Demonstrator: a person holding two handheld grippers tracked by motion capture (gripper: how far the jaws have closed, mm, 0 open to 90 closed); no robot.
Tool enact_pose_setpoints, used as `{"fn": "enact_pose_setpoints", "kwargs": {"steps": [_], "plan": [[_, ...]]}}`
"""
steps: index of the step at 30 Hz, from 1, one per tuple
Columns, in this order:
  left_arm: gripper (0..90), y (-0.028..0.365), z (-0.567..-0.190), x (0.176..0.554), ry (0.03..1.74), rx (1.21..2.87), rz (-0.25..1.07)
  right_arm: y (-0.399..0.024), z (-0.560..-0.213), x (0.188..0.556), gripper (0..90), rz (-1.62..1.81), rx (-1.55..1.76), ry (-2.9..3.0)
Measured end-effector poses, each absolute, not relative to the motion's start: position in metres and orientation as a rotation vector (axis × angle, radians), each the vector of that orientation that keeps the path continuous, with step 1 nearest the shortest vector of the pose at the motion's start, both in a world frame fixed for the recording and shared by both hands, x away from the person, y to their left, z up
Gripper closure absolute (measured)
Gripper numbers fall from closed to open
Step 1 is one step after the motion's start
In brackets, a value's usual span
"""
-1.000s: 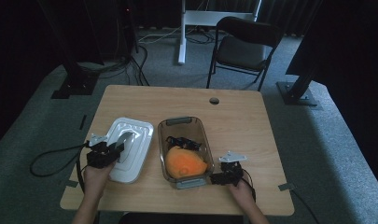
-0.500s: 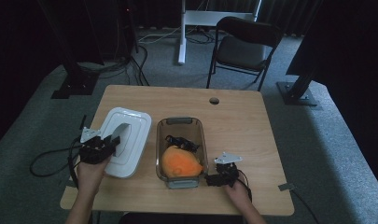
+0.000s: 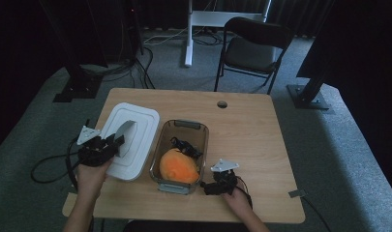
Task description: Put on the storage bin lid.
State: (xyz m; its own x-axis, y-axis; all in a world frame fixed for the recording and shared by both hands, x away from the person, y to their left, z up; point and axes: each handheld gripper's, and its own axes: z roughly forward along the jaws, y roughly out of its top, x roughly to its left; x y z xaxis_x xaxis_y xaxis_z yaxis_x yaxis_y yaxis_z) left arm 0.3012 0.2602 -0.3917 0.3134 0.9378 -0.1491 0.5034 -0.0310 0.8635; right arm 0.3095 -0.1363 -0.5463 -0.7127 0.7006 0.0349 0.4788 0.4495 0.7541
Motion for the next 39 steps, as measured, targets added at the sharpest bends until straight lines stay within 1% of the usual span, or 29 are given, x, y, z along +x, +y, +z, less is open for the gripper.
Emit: {"fn": "enact_pose_setpoints", "kwargs": {"steps": [8, 15, 30, 34, 39], "plan": [[67.5, 0.251, -0.383, 0.305, 1.294, 1.678, 0.61, -0.122, -0.545, 0.31, 12.0, 1.105, 0.994, 2.437], [67.5, 0.237, -0.378, 0.313, 1.26, 1.704, 0.595, -0.102, -0.545, 0.311, 11.5, 1.089, 0.96, 2.453], [67.5, 0.206, -0.382, 0.324, 1.172, 1.789, 0.555, -0.058, -0.545, 0.313, 11.4, 1.075, 0.88, 2.515], [67.4, 0.2, -0.383, 0.326, 1.135, 1.809, 0.518, -0.056, -0.546, 0.312, 11.4, 1.078, 0.864, 2.516], [67.4, 0.193, -0.384, 0.328, 1.122, 1.825, 0.492, -0.068, -0.547, 0.307, 11.4, 1.09, 0.883, 2.497]]}}
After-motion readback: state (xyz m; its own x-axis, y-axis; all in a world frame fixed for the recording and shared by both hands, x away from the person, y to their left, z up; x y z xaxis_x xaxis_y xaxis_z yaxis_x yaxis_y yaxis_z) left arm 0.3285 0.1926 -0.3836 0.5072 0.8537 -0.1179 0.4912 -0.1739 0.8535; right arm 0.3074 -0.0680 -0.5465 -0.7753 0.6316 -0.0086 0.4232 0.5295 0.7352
